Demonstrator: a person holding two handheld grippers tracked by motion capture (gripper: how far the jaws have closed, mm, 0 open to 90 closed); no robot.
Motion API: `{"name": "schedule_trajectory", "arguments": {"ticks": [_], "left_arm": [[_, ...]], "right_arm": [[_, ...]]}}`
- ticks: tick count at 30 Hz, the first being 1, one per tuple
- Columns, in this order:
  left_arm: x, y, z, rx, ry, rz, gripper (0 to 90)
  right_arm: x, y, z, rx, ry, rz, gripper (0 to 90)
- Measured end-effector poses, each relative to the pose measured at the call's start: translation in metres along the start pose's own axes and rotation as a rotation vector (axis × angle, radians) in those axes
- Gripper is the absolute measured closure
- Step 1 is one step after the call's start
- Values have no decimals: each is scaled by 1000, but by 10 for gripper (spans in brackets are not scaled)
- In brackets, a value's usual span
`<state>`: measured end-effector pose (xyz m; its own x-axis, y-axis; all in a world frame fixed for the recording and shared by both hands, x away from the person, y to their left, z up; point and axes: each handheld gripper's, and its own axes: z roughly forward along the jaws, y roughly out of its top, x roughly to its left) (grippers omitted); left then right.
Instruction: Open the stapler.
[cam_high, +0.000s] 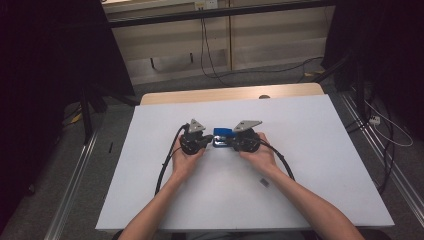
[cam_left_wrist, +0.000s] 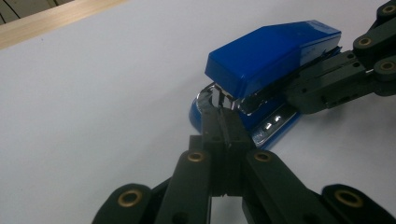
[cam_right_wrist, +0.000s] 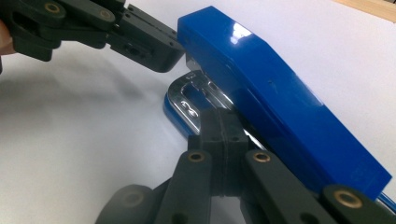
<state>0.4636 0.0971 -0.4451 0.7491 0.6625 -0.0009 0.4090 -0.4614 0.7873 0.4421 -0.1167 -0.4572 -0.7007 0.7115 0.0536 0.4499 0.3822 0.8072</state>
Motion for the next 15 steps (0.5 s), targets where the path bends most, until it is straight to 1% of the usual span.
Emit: {"name": "schedule_trajectory", "arguments": {"ticks": [1,4,7,10,12,15], "left_arm": [[0,0,0,-4,-3,-4,900],[-1,2,0,-8,6,11,900],[-1,4,0,-9,13,6,900],[0,7,1,-8,18,18,900],[-1,9,1,4,30,31,900],[-1,8,2,-7,28,21,900]], "right_arm": [[0,0,0,0,0,0,900],[0,0,0,-1,-2,-1,900],[0,0,0,-2,1,2,900],[0,0,0,-1,-3,-1,900],[0,0,0,-1,0,0,900],[0,0,0,-1,-2,-1,900]]}}
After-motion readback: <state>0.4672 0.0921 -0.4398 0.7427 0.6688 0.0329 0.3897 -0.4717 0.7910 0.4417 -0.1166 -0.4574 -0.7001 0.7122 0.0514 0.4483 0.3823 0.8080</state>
